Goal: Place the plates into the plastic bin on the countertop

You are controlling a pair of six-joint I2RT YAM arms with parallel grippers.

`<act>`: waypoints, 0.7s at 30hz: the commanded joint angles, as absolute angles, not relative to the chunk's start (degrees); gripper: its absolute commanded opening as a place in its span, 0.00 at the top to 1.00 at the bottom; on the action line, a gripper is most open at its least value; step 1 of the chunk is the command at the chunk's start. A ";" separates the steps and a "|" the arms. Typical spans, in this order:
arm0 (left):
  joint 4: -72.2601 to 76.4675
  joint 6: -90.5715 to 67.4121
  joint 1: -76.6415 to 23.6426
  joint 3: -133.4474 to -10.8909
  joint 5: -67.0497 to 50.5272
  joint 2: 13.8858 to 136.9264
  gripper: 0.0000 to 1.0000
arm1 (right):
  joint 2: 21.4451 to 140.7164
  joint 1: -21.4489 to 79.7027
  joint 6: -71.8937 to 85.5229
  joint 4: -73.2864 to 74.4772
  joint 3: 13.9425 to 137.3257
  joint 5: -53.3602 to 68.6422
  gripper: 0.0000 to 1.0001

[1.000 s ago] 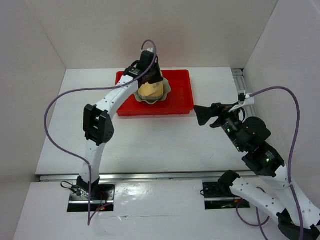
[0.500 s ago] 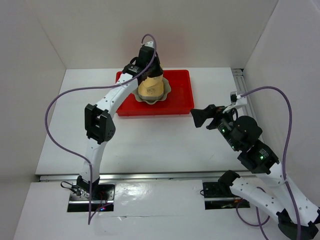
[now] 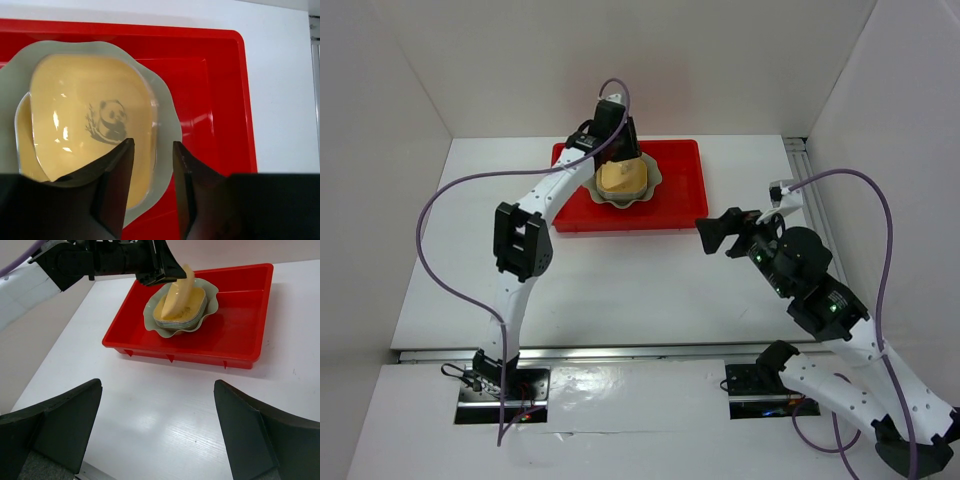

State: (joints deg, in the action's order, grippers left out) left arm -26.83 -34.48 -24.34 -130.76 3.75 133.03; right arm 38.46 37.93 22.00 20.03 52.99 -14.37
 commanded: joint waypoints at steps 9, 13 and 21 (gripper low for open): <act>-24.43 -31.20 -25.31 -124.90 4.83 123.85 0.27 | 40.25 37.71 21.80 15.56 52.82 -13.19 0.00; -28.72 -31.20 -25.31 -123.75 7.54 116.65 0.13 | 40.96 37.71 21.80 17.65 54.56 -16.69 0.00; -36.03 -32.26 -27.67 -97.06 16.87 86.87 0.00 | 43.86 37.71 18.72 29.43 63.89 -24.60 0.00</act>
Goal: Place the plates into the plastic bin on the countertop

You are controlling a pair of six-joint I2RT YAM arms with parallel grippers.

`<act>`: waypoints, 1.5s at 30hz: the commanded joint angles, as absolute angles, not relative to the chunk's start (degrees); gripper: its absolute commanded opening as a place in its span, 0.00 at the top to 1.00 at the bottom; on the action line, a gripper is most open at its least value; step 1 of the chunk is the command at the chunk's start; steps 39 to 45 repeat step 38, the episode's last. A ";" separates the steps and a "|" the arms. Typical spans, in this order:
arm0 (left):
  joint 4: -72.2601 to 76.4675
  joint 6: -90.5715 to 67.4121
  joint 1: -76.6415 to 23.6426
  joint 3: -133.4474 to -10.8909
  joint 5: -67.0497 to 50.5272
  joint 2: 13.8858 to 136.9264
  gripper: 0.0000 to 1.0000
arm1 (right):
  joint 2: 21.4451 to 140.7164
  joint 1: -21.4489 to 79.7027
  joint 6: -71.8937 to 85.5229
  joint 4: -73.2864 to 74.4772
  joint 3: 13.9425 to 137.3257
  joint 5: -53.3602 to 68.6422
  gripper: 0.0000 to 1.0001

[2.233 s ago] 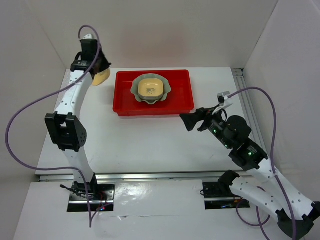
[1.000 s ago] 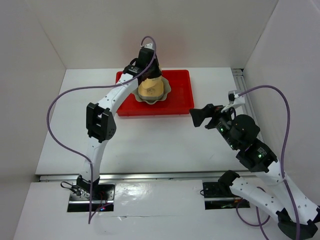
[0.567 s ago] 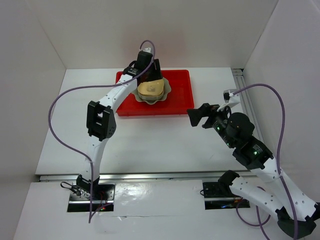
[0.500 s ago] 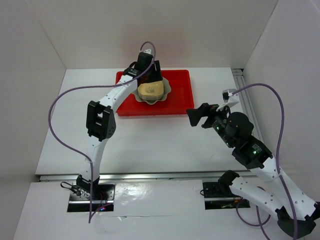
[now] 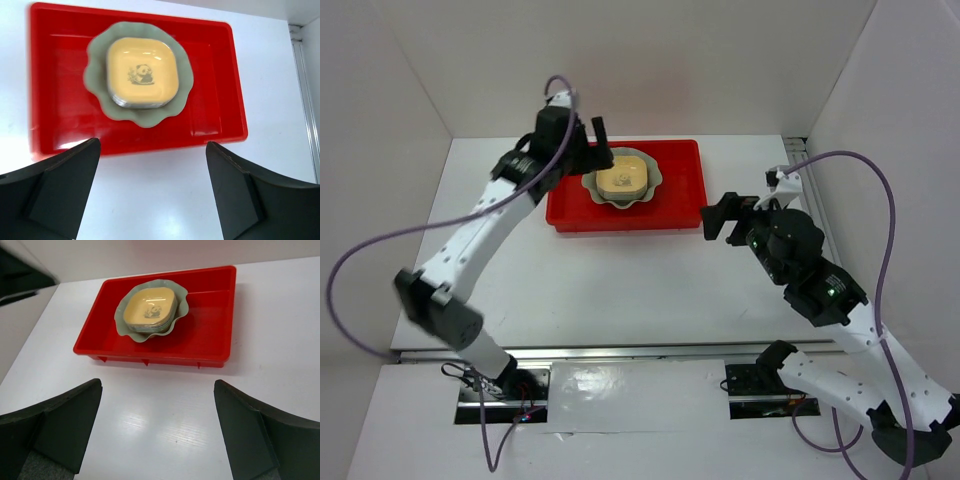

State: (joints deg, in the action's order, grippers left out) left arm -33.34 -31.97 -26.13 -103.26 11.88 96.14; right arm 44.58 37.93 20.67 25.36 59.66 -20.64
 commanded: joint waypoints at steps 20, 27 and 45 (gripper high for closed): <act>-68.99 -40.07 -36.04 -73.73 36.39 25.16 0.00 | 32.97 37.71 17.14 38.94 63.99 -28.12 0.00; -72.25 -41.75 -36.04 -75.41 36.39 23.99 0.00 | 31.90 37.71 17.14 38.14 62.23 -28.65 0.00; -68.47 -41.22 -36.04 -71.64 34.19 26.19 0.00 | 30.85 37.71 17.67 38.67 61.44 -30.32 0.00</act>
